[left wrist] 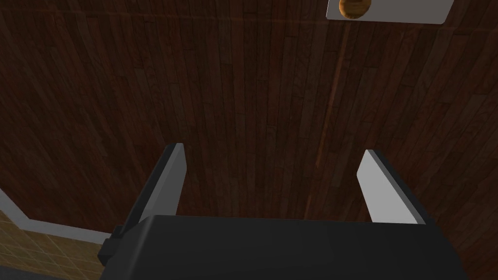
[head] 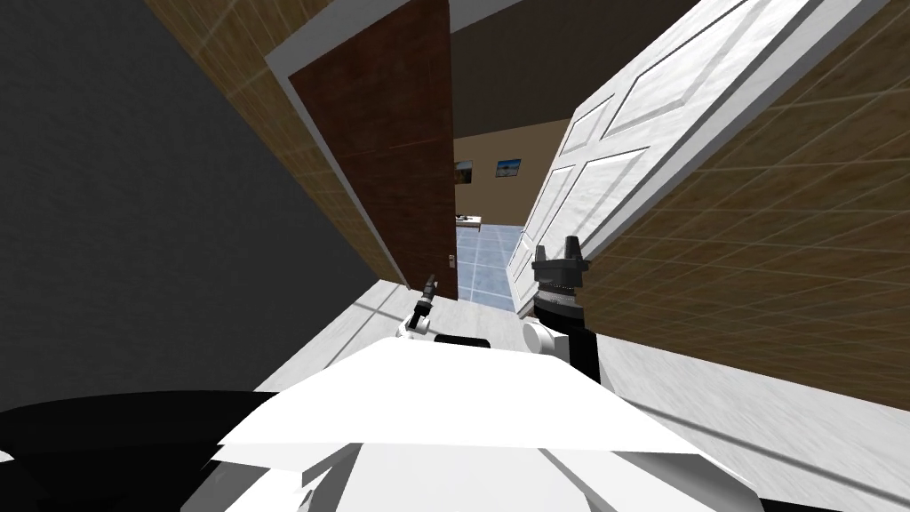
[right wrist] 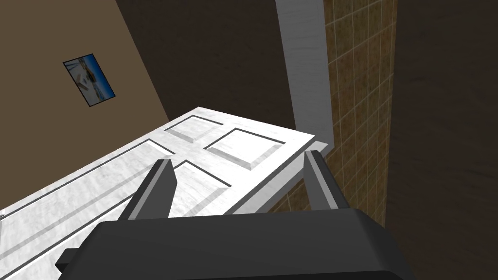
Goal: Push the door open
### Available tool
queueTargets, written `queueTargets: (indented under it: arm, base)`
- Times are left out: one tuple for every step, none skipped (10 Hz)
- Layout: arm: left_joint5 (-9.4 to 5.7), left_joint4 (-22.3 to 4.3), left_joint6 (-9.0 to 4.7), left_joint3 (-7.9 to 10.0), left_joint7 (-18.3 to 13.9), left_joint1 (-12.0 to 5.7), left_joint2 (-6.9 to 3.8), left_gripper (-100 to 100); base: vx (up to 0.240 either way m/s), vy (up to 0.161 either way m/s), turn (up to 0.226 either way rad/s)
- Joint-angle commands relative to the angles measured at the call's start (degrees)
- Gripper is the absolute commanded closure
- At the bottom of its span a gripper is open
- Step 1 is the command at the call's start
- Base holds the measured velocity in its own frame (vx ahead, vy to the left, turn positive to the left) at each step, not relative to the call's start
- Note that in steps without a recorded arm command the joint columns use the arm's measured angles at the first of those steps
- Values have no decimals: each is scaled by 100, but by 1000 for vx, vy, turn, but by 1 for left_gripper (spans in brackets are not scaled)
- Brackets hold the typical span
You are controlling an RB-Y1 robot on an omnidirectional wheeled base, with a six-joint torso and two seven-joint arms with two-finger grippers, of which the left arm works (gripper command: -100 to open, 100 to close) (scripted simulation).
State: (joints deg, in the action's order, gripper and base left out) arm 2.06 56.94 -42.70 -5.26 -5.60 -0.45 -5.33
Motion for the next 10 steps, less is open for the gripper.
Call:
queueTargets:
  arm:
    - [3, -171, -18, -20, -13, -63, 3, -100]
    - [5, -410, -50, -40, -23, -157, 15, -100]
    - [6, -624, -78, -58, -31, -242, 29, -100]
    - [7, -730, -92, -67, -35, -284, 36, -100]
    - [8, -837, -106, -76, -40, -326, 43, -100]
    - [9, -941, -120, -85, -44, -367, 50, -100]
    - [11, -1111, -142, -99, -51, -434, 65, -100]
    - [11, -1111, -142, -99, -51, -434, 65, -100]
    - [12, -1281, -165, -113, -58, -501, 80, -100]
    - [13, -1366, -176, -120, -61, -535, 88, -100]
  base:
    - [89, -17, 1]
    - [127, -18, 8]
    - [158, -32, 7]
    - [162, -20, 7]
    - [136, -3, 3]
    - [103, -3, 3]
    - [114, -11, 3]
    - [87, -16, 4]
    - [82, -13, 3]
    - [95, -11, 4]
